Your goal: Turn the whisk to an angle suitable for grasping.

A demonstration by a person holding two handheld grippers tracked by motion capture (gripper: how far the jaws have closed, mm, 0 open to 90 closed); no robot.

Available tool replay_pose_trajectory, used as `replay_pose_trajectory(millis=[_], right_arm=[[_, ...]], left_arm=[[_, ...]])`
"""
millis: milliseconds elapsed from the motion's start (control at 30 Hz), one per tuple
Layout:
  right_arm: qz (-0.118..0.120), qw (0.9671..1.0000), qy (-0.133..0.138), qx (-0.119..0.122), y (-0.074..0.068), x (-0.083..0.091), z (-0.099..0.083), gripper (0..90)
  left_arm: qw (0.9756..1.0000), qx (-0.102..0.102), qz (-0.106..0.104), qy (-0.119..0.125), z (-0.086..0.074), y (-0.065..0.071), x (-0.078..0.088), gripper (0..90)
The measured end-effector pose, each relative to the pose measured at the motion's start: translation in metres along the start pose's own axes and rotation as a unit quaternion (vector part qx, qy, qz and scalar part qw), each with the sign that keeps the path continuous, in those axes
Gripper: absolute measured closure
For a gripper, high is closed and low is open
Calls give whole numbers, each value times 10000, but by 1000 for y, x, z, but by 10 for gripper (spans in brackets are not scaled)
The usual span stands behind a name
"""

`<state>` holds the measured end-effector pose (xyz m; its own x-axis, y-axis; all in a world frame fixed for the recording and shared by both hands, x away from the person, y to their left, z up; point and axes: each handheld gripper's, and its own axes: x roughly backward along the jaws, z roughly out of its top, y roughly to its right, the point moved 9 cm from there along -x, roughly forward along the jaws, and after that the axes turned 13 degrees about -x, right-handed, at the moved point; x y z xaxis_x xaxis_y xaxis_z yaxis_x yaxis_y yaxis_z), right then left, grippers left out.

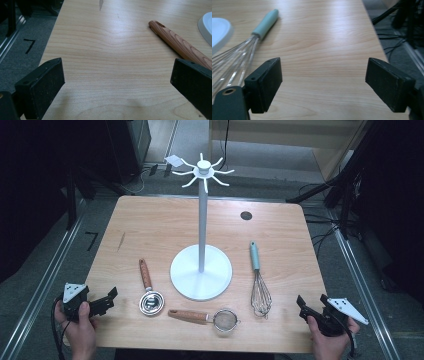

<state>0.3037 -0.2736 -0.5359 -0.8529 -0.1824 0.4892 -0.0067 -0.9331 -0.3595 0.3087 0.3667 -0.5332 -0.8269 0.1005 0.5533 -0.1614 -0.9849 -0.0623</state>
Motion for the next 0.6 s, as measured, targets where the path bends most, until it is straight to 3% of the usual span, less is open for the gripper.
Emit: replay_pose_trajectory(millis=[67, 100, 133, 167, 233, 267, 300, 500, 600], right_arm=[[287, 9995, -96, -86, -8, 0, 0, 150], [287, 9995, -96, -86, -8, 0, 0, 150], [-39, 9999, -136, 26, -8, 0, 1, 195], [-39, 9999, -136, 26, -8, 0, 1, 195], [-400, 9988, -230, 156, -6, 0, 3, 251], [-415, 9986, -268, 191, -8, 0, 5, 264], [-311, 9979, -483, 282, -15, 0, 6, 365], [-269, 9954, -867, 293, -30, -2, 6, 429], [-369, 9931, -1015, 468, -37, -7, 8, 425]], left_arm=[[10000, 2, 9, -28, 0, 0, 0, 0], [10000, 2, 9, -28, 0, 0, 0, 0], [10000, -5, 11, -29, 0, 0, 0, 0], [10000, -5, 11, -29, 0, 0, 0, 0], [10000, -1, 4, -9, 0, 0, 0, 0], [10000, 2, -13, 0, 0, 0, 0, 0], [10000, 14, -21, 0, 0, 0, 0, 0], [10000, 9, -64, -4, 0, 1, 0, 0], [10000, 8, -59, -33, -1, 1, 0, 0]])
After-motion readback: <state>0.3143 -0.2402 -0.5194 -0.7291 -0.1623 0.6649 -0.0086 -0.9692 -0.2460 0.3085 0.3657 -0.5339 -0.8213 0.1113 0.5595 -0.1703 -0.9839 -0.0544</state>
